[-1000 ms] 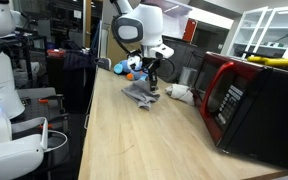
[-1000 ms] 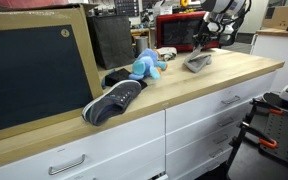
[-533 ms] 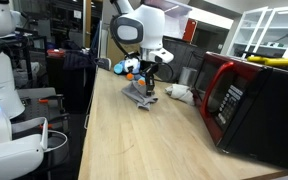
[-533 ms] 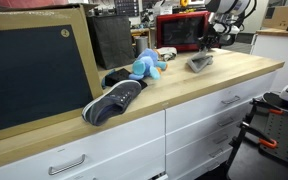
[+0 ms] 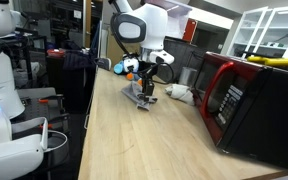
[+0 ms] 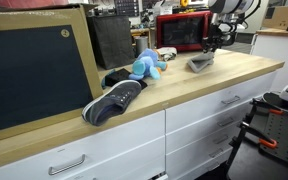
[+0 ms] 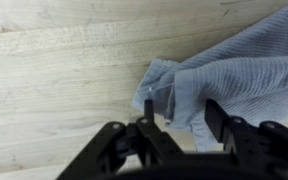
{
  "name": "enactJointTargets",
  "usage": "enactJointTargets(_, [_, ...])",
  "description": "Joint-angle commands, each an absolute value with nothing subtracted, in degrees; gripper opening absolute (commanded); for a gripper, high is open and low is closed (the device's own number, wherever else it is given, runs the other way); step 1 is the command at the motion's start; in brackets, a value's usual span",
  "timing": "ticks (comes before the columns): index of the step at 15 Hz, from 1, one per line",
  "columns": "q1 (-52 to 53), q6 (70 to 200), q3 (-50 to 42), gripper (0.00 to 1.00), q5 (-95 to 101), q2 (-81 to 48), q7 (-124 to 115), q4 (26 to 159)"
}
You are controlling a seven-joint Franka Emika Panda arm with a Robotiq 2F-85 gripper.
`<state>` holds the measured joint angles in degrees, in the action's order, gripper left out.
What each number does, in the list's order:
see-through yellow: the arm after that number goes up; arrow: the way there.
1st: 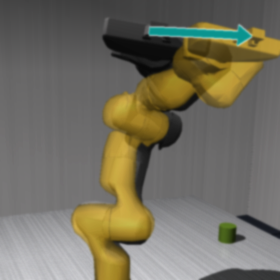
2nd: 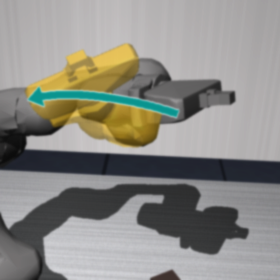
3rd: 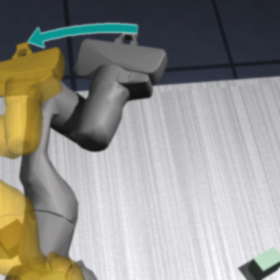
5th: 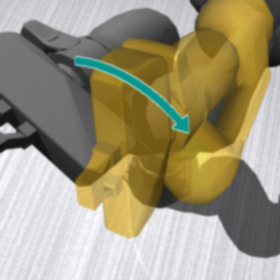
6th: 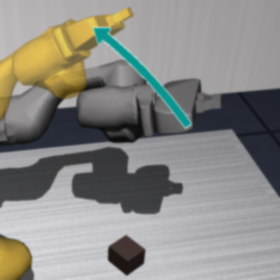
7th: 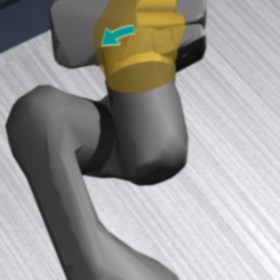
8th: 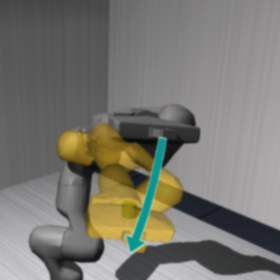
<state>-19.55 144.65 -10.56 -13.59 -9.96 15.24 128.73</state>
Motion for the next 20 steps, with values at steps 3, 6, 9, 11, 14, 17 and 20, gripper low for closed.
enactJointTargets(3, [-18.2, 133.1, -12.0, 0.99, -8.0, -7.1, 13.6, 125.7])
enactJointTargets(6, [-18.0, 128.1, -12.0, 1.00, -9.6, -5.5, 14.0, 123.0])
enactJointTargets(9, [-16.7, 125.1, -11.1, 1.00, -11.7, -4.5, 13.7, 120.4])
enactJointTargets(11, [-14.9, 124.6, -10.1, 1.00, -11.8, -4.5, 12.8, 119.7])
enactJointTargets(14, [-11.8, 125.5, -8.6, 1.00, -10.5, -5.0, 9.5, 119.9])
enactJointTargets(17, [-9.3, 125.9, -7.5, 0.68, -7.2, -6.8, 4.7, 119.1])
enactJointTargets(20, [-8.0, 125.0, -7.9, 0.44, -1.5, -8.6, 0.2, 117.8])
